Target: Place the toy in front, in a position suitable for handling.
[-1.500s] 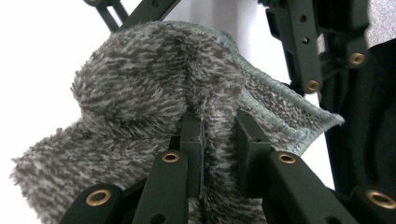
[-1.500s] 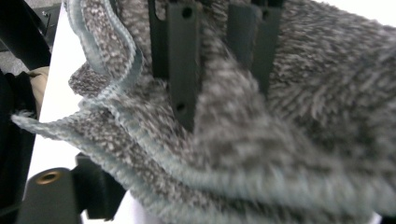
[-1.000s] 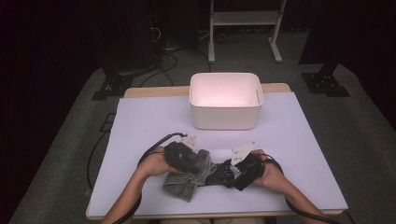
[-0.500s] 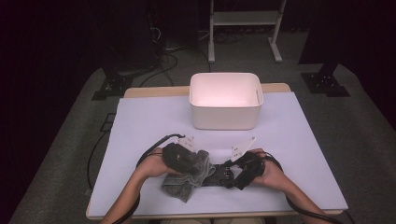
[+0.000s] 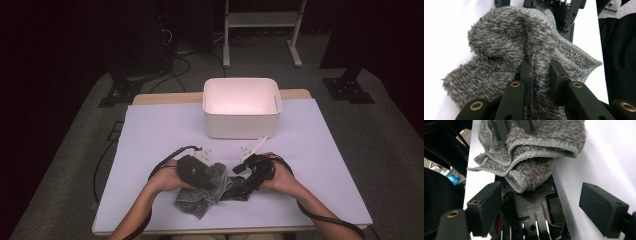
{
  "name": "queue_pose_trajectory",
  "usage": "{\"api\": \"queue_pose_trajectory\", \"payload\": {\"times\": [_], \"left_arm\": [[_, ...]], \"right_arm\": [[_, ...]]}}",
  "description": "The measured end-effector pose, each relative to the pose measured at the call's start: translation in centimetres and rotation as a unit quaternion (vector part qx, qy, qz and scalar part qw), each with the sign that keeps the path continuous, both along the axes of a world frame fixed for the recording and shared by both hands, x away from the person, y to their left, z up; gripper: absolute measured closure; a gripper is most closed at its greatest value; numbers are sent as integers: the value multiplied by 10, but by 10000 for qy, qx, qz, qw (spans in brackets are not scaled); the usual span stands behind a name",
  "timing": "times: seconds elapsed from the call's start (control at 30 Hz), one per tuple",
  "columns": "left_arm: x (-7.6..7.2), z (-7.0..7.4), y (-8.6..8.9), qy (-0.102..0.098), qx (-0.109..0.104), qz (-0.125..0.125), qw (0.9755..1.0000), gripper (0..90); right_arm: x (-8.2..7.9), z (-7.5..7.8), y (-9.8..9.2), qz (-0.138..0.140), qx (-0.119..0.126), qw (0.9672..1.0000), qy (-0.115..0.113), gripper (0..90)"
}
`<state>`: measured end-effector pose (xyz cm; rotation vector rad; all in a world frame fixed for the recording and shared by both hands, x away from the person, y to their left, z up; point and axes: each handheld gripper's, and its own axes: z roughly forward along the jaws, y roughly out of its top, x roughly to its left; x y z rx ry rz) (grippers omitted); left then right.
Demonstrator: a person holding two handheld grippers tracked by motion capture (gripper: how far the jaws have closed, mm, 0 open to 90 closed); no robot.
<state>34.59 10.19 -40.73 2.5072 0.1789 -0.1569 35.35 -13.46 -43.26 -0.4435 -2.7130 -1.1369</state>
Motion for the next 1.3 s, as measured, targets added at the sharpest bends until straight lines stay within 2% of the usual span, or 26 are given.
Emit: {"api": "queue_pose_trajectory", "payload": {"times": [0.07, 0.13, 0.27, 0.33, 0.37, 0.57, 0.63, 0.73, 0.8, 0.87, 0.93, 1.03, 1.3], "left_arm": [[0, 0, 0, 17, -24, -15, 10000, 754], [0, 1, 0, 35, -38, -29, 10000, 754], [-1, 7, -1, 40, -112, -48, 9999, 753], [1, 11, -3, 13, -74, -18, 10000, 753], [2, 13, -4, 9, -68, -28, 10000, 753], [6, 22, -12, -43, -137, 31, 9999, 752], [8, 22, -12, 9, -118, 53, 9999, 745], [10, 21, -11, 167, -145, 95, 9997, 717], [11, 22, -11, 181, -117, 129, 9997, 683], [12, 21, -13, 269, -88, 201, 9994, 643], [16, 19, -17, 405, 85, 240, 9989, 572], [17, 13, -23, 596, 173, 186, 9979, 562], [9, 13, -19, 455, 121, 71, 9989, 621]], "right_arm": [[1, -1, 0, -35, 15, 10000, 35, 180], [1, -3, 0, -74, 27, 9998, 173, 181], [0, -11, 1, -2, -29, 9985, 554, 210], [-1, -13, 0, 73, 52, 9971, 761, 282], [-2, -13, -1, 82, 104, 9971, 743, 312], [-10, -10, -2, 92, 153, 9991, 390, 317], [-17, -8, -2, 132, 177, 9997, 57, 327], [-25, -5, -3, 168, 160, 9995, -226, 329], [-28, -4, -3, 185, 161, 9990, -373, 330], [-30, -4, -2, 196, 171, 9986, -459, 331], [-32, -4, -2, 208, 166, 9982, -539, 332], [-34, -3, -2, 233, 145, 9973, -678, 332], [-36, -1, -2, 225, 143, 9973, -678, 337]]}}
